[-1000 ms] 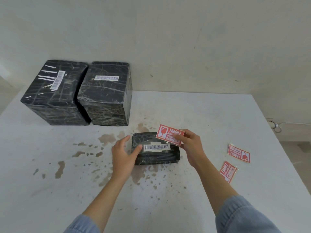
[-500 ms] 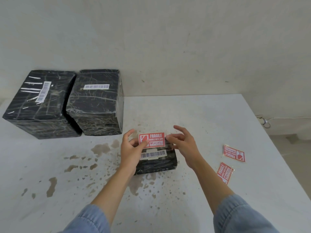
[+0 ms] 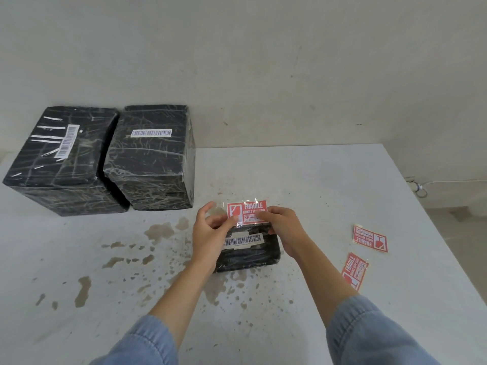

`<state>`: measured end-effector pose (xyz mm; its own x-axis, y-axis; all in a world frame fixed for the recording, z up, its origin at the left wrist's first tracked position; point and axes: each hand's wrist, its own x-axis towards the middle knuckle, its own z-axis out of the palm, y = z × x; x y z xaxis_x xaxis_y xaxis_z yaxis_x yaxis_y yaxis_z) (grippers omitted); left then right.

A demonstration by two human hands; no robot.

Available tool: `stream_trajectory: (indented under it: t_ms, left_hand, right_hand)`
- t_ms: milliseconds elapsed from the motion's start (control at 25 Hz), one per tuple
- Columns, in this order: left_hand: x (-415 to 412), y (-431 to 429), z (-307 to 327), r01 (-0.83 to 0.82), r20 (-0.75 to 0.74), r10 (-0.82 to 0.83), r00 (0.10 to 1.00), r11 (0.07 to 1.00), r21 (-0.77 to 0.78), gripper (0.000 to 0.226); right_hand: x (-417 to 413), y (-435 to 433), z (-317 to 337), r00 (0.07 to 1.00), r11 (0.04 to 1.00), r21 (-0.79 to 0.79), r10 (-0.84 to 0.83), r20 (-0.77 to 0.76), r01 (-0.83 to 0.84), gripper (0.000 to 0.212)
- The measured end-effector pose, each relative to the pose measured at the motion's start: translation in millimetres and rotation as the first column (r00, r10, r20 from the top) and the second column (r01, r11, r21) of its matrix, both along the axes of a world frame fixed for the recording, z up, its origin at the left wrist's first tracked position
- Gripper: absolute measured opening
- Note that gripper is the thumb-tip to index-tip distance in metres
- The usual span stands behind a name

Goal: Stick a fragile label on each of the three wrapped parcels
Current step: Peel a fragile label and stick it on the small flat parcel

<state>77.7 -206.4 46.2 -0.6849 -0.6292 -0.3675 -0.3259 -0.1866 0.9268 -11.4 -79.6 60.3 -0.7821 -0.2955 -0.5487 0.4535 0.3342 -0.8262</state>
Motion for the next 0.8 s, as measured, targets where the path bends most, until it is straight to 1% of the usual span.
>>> stream_trajectory:
  t_ms: [40, 80, 160, 200, 240, 320, 360, 480, 520, 600, 680, 720, 800]
  left_hand:
    - [4.1, -4.0, -4.6, 0.015, 0.028, -0.012, 1.000, 0.991, -0.132, 0.058]
    - [9.7, -8.5, -9.7, 0.042, 0.065, -0.024, 0.998, 0.958, -0.282, 0.052]
    - [23.5, -15.6, -21.4, 0.138, 0.130, -0.079, 0.988, 0.823, -0.551, 0.044]
    - [29.8, -16.9, -27.0, 0.189, 0.153, -0.118, 0.981, 0.750, -0.634, 0.042]
    - [34.7, -16.6, -32.8, 0.234, 0.173, -0.157, 0.972, 0.696, -0.679, 0.042]
    - [40.3, -12.6, -42.8, 0.326, 0.230, -0.233, 0.945, 0.631, -0.703, 0.047]
    - [41.0, -9.8, -47.6, 0.378, 0.268, -0.269, 0.925, 0.601, -0.704, 0.054]
    - [40.2, -3.9, -62.9, 0.483, 0.361, -0.322, 0.875, 0.527, -0.699, 0.081]
    - [40.1, -3.9, -67.3, 0.501, 0.382, -0.326, 0.865, 0.507, -0.701, 0.087]
    - [40.1, -4.8, -71.4, 0.538, 0.421, -0.336, 0.842, 0.476, -0.696, 0.090]
    - [39.7, -6.5, -70.3, 0.570, 0.448, -0.354, 0.821, 0.463, -0.678, 0.093]
    - [39.6, -7.4, -68.7, 0.584, 0.451, -0.373, 0.811, 0.466, -0.665, 0.098]
    - [41.5, -9.7, -61.7, 0.610, 0.413, -0.451, 0.791, 0.538, -0.581, 0.111]
  right_hand:
    - [-2.1, -0.3, -2.1, 1.000, 1.000, 0.028, -0.015, 0.008, 0.015, 0.013]
    - [-4.1, -0.8, -5.3, 1.000, 0.998, 0.058, -0.028, 0.009, 0.027, 0.012]
    - [-7.3, -2.8, -13.8, 0.998, 0.989, 0.134, -0.055, -0.016, 0.057, 0.012]
    - [-7.6, -3.7, -18.1, 0.997, 0.981, 0.176, -0.072, -0.041, 0.078, 0.011]
    - [-6.4, -3.9, -20.4, 0.994, 0.976, 0.196, -0.087, -0.061, 0.098, 0.013]
    - [-2.8, -4.5, -21.5, 0.991, 0.972, 0.200, -0.111, -0.072, 0.124, 0.025]
    - [-1.7, -4.8, -22.1, 0.991, 0.972, 0.199, -0.112, -0.073, 0.125, 0.029]
    - [-2.3, -5.6, -23.8, 0.994, 0.975, 0.198, -0.092, -0.058, 0.102, 0.027]
    - [-2.2, -7.0, -22.3, 0.994, 0.971, 0.218, -0.084, -0.064, 0.096, 0.025]
    - [-2.8, -8.2, -24.8, 0.995, 0.967, 0.239, -0.067, -0.073, 0.083, 0.026]
    - [-2.6, -8.0, -28.3, 0.997, 0.969, 0.236, -0.054, -0.059, 0.066, 0.022]
    - [-3.0, -7.0, -31.7, 0.998, 0.976, 0.210, -0.061, -0.034, 0.067, 0.018]
    - [-1.3, -5.0, -29.5, 0.997, 0.985, 0.161, -0.074, 0.033, 0.067, 0.014]
